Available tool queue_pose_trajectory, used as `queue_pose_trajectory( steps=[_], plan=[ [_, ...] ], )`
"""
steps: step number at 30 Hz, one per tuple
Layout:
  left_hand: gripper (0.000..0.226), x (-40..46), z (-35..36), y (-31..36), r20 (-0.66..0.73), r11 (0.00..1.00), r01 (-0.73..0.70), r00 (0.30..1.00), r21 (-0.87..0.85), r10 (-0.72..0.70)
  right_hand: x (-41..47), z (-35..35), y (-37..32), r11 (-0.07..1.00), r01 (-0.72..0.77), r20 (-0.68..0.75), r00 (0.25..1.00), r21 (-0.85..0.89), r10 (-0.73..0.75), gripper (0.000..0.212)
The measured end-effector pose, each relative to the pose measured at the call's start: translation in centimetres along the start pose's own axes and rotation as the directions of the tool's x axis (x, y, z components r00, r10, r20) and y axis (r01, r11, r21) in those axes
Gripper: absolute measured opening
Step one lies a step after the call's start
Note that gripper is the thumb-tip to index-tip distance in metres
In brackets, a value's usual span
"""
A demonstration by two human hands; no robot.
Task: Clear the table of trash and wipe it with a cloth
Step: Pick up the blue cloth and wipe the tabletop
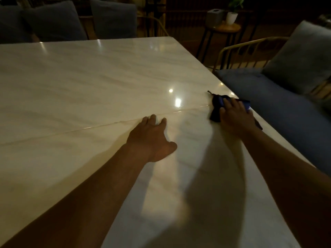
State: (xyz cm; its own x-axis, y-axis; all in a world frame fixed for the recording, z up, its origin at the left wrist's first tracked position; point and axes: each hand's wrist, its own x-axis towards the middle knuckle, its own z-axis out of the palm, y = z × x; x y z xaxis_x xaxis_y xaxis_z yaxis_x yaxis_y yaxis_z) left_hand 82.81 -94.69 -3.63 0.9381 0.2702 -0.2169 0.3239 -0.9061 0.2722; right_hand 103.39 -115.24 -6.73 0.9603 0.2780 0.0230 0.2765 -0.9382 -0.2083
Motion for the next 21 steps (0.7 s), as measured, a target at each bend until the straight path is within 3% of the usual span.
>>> queue_pose_trajectory(
  steps=[2, 3, 6, 8, 10, 13, 14, 16, 18, 21],
  plan=[
    [0.089, 0.6, 0.2, 1.1, 0.014, 0.999, -0.033, 0.999, 0.022, 0.033, 0.5, 0.2, 0.3, 0.992, -0.129, -0.003, 0.992, 0.010, 0.129, 0.055],
    [0.088, 0.9, 0.2, 1.7, 0.020, 0.998, -0.048, 0.999, 0.036, 0.048, 0.3, 0.4, -0.4, 0.993, -0.117, -0.031, 0.993, -0.010, 0.117, 0.055],
    [0.088, 1.7, -0.1, 3.3, 0.035, 0.995, -0.065, 0.997, 0.080, 0.062, -1.8, 1.3, -3.9, 0.969, 0.244, -0.020, 0.969, -0.040, -0.244, 0.053],
    [0.088, 1.9, -0.1, 3.9, 0.033, 0.994, -0.062, 0.998, 0.095, 0.059, -2.5, 1.5, -3.6, 0.931, 0.366, 0.040, 0.930, 0.004, -0.365, 0.052],
    [0.087, 1.8, -0.1, 3.9, 0.056, 0.994, -0.056, 0.997, 0.091, 0.051, -1.1, 0.5, -0.7, 0.956, 0.293, -0.001, 0.956, -0.019, -0.293, 0.053],
    [0.086, 1.7, -0.5, 3.8, 0.065, 0.994, -0.058, 0.997, 0.095, 0.052, -0.6, -0.8, 3.8, 0.998, -0.065, -0.030, 0.997, -0.015, 0.064, 0.055],
    [0.085, 1.7, -0.8, 3.8, 0.068, 0.994, -0.062, 0.996, 0.091, 0.056, -1.2, -0.9, 3.7, 0.993, -0.119, -0.030, 0.992, -0.007, 0.119, 0.055],
    [0.082, 1.7, -1.2, 4.1, 0.085, 0.994, -0.064, 0.995, 0.089, 0.057, -3.6, -0.3, 1.3, 0.999, -0.041, -0.061, 0.997, -0.018, 0.040, 0.055],
    [0.073, 1.6, -1.9, 3.9, 0.115, 0.995, -0.067, 0.992, 0.079, 0.057, -7.6, 0.6, -1.7, 0.992, 0.129, -0.030, 0.991, 0.008, -0.128, 0.056],
    [0.056, -0.5, -2.9, 3.0, 0.126, 0.996, -0.087, 0.989, 0.032, 0.082, -16.6, 0.6, -5.0, 0.920, 0.391, 0.085, 0.916, 0.018, -0.391, 0.063]
  ],
)
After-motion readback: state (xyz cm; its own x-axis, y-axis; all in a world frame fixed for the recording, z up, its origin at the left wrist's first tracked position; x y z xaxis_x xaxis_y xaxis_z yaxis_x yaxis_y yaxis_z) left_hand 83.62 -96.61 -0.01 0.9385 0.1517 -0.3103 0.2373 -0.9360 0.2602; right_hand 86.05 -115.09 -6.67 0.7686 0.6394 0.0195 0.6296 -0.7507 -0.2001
